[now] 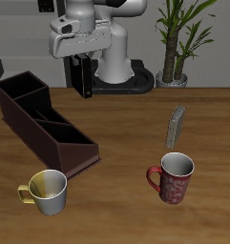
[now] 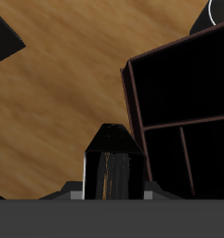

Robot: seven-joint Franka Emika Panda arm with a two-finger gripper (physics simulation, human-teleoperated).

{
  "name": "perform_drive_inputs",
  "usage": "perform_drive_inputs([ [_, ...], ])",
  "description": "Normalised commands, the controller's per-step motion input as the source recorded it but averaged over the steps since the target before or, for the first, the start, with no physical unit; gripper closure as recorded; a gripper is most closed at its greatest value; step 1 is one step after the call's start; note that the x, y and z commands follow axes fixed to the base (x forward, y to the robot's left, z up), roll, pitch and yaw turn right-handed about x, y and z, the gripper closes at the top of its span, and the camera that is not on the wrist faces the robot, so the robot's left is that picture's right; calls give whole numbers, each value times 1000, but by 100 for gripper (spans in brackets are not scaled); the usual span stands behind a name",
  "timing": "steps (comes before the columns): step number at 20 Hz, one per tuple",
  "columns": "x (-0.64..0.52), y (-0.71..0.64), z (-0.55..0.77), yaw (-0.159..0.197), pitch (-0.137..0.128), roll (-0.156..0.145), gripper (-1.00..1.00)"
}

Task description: Place the black book into the right desk caddy's front compartment and place the yellow book into the right desk caddy's right compartment and place the red mug into the right desk caddy's left compartment

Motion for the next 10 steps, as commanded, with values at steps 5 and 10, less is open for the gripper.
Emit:
perform_drive_inputs([
  [5,-117,-390,186,69,-47,-58,100],
  [10,86,-398,266,22,-66,-64,100],
])
